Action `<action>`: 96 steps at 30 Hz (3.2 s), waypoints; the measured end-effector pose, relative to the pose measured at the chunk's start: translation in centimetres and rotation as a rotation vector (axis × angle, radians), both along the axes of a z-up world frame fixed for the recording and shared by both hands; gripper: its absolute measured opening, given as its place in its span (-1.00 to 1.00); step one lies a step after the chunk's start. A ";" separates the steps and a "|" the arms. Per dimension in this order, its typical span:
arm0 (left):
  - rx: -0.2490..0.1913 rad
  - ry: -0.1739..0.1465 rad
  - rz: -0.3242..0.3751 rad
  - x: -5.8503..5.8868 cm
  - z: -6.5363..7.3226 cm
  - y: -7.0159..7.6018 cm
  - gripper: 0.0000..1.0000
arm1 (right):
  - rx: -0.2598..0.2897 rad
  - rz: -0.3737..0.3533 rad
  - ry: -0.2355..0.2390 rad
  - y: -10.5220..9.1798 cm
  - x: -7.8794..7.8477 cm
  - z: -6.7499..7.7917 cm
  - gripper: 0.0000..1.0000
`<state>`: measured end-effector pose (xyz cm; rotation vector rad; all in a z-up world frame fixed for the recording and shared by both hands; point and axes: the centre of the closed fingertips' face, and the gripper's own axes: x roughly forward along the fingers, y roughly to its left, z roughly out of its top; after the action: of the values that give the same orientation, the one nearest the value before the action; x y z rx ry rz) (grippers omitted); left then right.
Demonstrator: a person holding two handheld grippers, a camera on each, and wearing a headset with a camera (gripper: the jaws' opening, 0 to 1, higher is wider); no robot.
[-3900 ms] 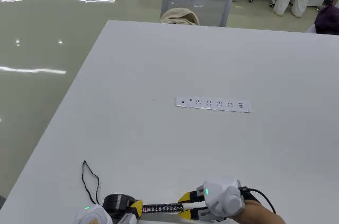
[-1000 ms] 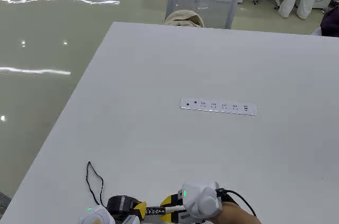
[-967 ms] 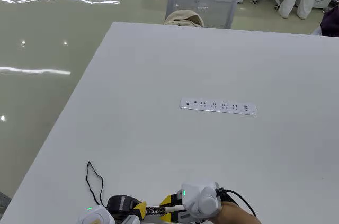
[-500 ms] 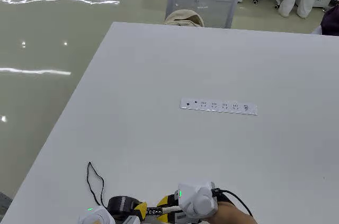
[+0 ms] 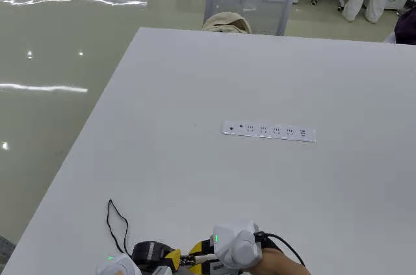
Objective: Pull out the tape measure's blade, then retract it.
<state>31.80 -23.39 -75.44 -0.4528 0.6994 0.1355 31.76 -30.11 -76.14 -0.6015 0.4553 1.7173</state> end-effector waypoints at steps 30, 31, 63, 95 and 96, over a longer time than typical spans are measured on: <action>-0.011 -0.007 0.001 -0.1 0.1 0.2 0.21 | 0.006 0.005 0.007 1.8 -0.4 -0.2 -0.74; -0.009 -0.006 0.001 -0.1 0.1 0.2 0.21 | 0.005 0.006 0.008 1.8 -0.4 -0.2 -0.74; 0.050 -0.005 -0.033 -0.1 0.1 -0.4 0.23 | 0.005 -0.079 0.038 1.6 -0.5 -1.1 -0.71; 0.067 -0.061 -0.071 0.8 1.5 -0.4 0.34 | -0.009 -0.160 0.055 0.6 0.3 -1.0 -0.45; 0.066 -0.064 -0.072 0.8 1.5 -0.4 0.34 | -0.012 -0.162 0.053 0.5 0.3 -1.0 -0.42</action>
<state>32.62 -23.77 -73.89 -0.3669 0.6458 0.0756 32.03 -29.61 -77.10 -0.5141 0.5378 1.5804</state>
